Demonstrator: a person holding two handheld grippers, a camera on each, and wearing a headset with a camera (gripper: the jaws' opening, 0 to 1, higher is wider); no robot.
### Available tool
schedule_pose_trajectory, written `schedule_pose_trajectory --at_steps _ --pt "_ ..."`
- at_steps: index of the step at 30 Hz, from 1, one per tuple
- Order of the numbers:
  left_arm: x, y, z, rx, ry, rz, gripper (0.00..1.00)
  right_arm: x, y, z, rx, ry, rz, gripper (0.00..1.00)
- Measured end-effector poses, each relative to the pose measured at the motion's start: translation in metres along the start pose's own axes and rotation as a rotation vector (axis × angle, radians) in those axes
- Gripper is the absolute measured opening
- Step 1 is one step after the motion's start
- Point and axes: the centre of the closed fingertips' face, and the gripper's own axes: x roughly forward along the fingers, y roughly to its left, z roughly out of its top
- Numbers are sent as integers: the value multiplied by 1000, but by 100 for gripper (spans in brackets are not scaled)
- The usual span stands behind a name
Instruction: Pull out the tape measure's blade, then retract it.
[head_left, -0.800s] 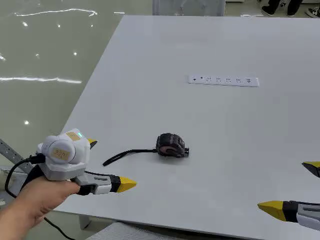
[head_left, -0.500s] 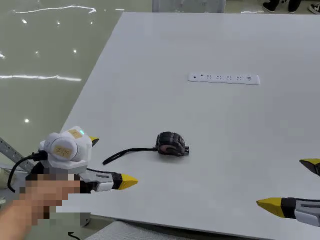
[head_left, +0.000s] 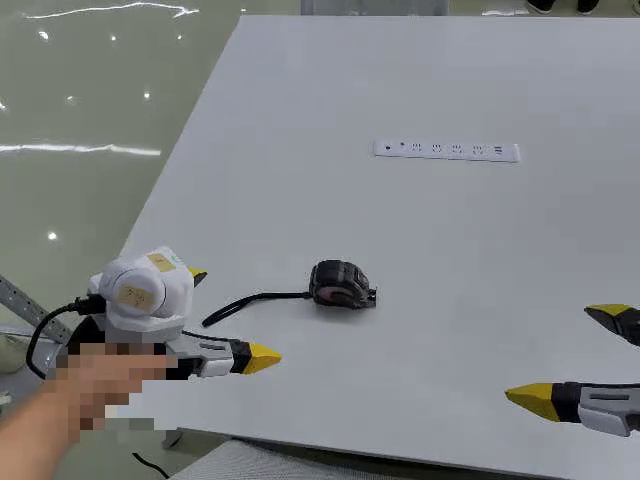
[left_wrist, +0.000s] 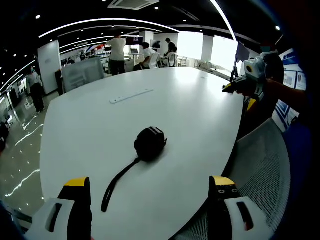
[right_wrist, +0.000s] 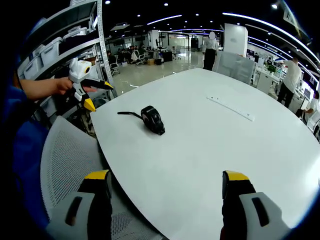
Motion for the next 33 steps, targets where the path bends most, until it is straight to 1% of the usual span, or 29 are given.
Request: schedule_pose_trajectory --at_steps 11,19,21,24,31,33 --pt "18 -4 5 27 10 -30 92 17 0 3 -14 9 27 87" --pt "31 -6 11 52 8 -55 90 32 0 7 -50 27 55 86" --pt "32 -7 12 61 9 -59 90 35 -1 8 -58 31 55 86" --pt "36 -7 13 69 9 -67 90 41 0 8 -80 39 68 84" --pt "44 -7 18 94 8 -81 88 52 3 12 -99 44 93 83" --pt "47 -7 19 101 8 -85 88 56 3 12 -116 52 99 82"
